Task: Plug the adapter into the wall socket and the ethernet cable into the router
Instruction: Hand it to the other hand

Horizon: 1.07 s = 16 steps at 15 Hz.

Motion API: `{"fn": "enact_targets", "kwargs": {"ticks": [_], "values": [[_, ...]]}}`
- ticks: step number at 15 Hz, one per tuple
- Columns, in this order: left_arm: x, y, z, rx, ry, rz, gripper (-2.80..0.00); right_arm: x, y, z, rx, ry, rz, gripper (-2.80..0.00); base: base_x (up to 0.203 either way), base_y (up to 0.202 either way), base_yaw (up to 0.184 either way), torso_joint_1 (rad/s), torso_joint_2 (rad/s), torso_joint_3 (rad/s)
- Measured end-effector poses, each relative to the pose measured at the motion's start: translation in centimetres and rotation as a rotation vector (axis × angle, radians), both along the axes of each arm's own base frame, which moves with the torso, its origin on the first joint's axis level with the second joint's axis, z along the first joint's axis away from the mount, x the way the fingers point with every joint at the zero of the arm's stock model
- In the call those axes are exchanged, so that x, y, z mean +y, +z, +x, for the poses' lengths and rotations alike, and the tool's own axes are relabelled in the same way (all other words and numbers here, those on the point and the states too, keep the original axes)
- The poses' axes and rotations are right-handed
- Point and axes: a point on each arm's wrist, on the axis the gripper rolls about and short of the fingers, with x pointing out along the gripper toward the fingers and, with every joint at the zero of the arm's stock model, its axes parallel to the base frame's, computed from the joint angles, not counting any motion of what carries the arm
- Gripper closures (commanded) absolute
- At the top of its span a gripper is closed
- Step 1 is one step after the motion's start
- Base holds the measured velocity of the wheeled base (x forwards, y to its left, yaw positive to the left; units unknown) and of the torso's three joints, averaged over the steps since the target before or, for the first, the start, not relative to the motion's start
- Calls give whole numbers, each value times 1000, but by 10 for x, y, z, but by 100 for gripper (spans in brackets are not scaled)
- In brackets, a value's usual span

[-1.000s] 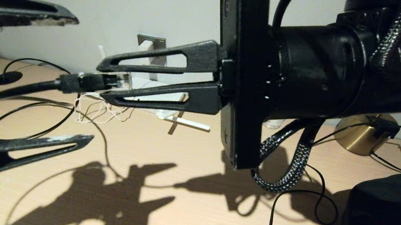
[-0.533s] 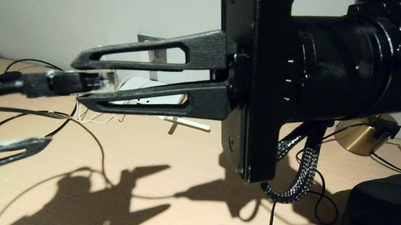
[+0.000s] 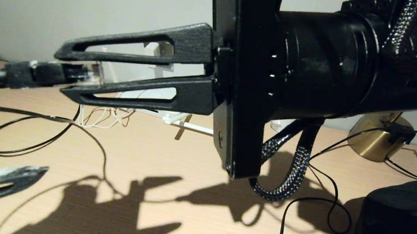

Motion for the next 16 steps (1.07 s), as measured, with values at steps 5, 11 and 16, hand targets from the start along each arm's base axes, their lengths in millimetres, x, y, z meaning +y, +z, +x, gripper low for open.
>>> {"fn": "enact_targets", "kwargs": {"ticks": [5,11,16], "values": [[-2,-2,2,20,-5,1,-280,3,-2,2,2,-1,-4,0,0,0,0,0,0,0],[-3,-3,3,27,-3,5,0,4,-3,2,3,1,-7,0,0,0,0,0,0,0],[-3,-5,3,32,-3,8,0,4,-3,2,4,0,-7,0,0,0,0,0,0,0]]}}
